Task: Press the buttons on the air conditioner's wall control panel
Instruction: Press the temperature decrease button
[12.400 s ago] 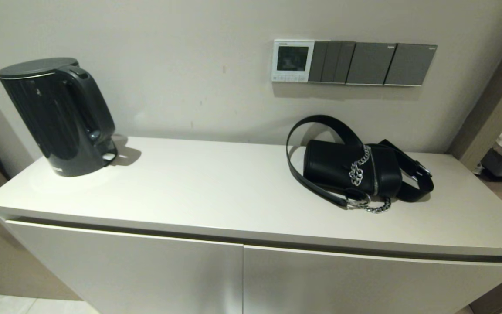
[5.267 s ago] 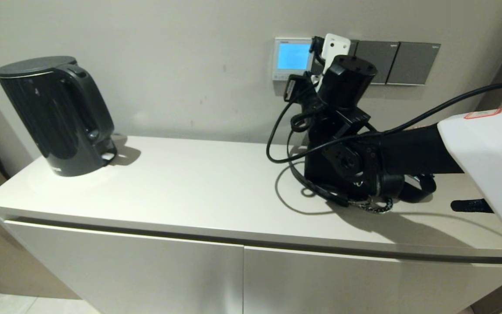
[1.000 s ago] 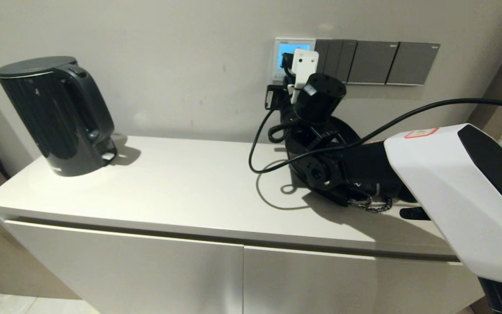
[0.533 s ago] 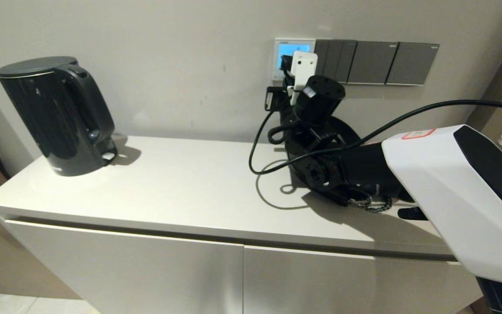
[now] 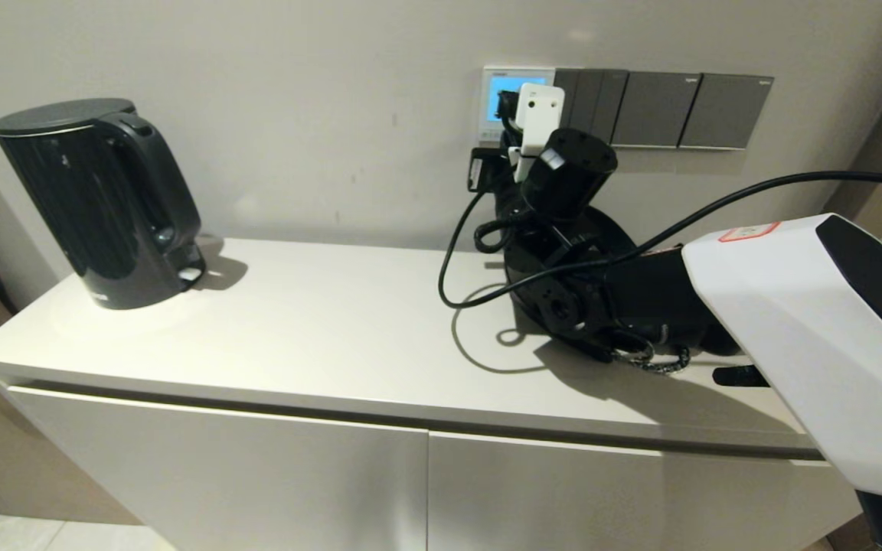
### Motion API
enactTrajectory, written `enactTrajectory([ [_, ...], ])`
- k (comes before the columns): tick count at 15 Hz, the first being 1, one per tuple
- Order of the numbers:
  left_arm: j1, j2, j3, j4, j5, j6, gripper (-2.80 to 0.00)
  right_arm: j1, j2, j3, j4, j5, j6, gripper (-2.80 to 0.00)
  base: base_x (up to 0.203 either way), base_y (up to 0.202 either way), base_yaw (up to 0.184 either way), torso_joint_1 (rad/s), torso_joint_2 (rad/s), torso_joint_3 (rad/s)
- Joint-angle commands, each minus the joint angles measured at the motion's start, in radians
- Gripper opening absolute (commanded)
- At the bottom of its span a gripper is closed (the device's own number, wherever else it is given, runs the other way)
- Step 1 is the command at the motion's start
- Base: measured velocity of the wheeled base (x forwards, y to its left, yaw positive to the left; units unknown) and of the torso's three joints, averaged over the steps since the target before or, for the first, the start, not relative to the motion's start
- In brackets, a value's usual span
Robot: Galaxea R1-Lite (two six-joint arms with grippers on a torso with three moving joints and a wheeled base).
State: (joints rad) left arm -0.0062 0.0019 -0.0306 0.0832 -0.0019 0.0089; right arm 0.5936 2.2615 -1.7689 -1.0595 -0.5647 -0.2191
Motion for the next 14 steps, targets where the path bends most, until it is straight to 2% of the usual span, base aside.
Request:
enactTrajectory([
  [1, 0.0, 0.0, 0.0, 0.001, 0.0, 0.0, -2.8, 0.0, -0.004, 0.0, -0.006, -0.002, -0.002, -2.8, 0.0, 0.0, 0.0, 0.0, 0.0, 0.0],
  [14, 0.0, 0.0, 0.0, 0.0, 0.0, 0.0, -2.8, -0.012, 0.038, -0.035, 0.016, 0.003, -0.004, -2.8, 0.0, 0.0, 0.0, 0.0, 0.0, 0.0],
])
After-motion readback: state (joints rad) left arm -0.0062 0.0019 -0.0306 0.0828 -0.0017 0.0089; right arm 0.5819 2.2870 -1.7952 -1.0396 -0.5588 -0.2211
